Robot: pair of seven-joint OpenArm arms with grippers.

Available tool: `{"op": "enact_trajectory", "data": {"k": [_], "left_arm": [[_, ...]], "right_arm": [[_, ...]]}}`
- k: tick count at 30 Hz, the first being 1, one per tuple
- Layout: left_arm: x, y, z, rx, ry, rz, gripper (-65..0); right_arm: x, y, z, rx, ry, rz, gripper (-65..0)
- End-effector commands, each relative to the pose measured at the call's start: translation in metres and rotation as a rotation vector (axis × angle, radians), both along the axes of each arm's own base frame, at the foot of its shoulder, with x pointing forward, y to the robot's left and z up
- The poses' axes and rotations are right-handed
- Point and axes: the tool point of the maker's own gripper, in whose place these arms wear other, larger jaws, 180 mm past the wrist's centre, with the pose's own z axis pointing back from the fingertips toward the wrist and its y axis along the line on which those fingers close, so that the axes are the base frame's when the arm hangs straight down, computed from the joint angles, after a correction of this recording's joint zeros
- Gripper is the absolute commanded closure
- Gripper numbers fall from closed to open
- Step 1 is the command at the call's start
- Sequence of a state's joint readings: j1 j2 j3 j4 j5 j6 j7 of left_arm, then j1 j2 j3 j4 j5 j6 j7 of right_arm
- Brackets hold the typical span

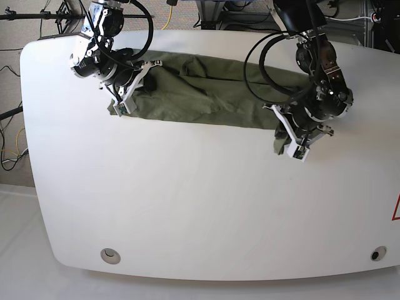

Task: Fold the T-shirt properly
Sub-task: 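Fold the strip end in the left gripper toward the right gripper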

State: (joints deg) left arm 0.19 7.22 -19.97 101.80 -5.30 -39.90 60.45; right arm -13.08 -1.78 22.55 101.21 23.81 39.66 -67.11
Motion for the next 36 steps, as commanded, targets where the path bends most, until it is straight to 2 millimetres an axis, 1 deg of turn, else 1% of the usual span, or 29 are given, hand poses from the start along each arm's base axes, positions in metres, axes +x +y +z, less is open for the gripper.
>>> {"op": "enact_trajectory", "data": {"k": [1,3,7,12,14,19,31,36], "left_arm": [[0.007,-0.014,0.011,-0.018,-0.046,-0.039,0.0],[0.005,-0.023,0.009,-0.021,-0.041,-0.065,0.0],[0.004,-0.047,0.01,-0.053,-0.053,-0.111,0.0],[-0.002,-0.067,0.01,-0.091,-0.08,-0.153,0.0],[-0.006,-0.081,0.009,-0.105,-0.087,-0.189,0.0],[-0.015,-0.104,0.008,-0.12,-0.081,-0.258,0.0],[-0.024,-0.147,0.015,-0.136,-0.094,-0.392,0.0],[-0.028,-0.16,0.017,-0.141,-0.099,-0.433,0.0]], "right_arm": [[-0.001,-0.002,0.001,-0.02,0.003,0.011,0.0],[0.0,-0.001,0.001,-0.016,0.002,0.011,0.0],[0.003,-0.001,0.003,-0.015,-0.007,0.011,0.0],[0.005,0.0,0.004,-0.012,-0.012,0.01,0.0],[0.005,0.0,0.004,-0.012,-0.012,0.01,0.0],[0.004,0.0,0.004,-0.012,-0.01,0.01,0.0],[0.004,0.0,0.004,-0.012,-0.01,0.01,0.0],[0.004,0.0,0.003,-0.01,-0.009,0.01,0.0]]}}
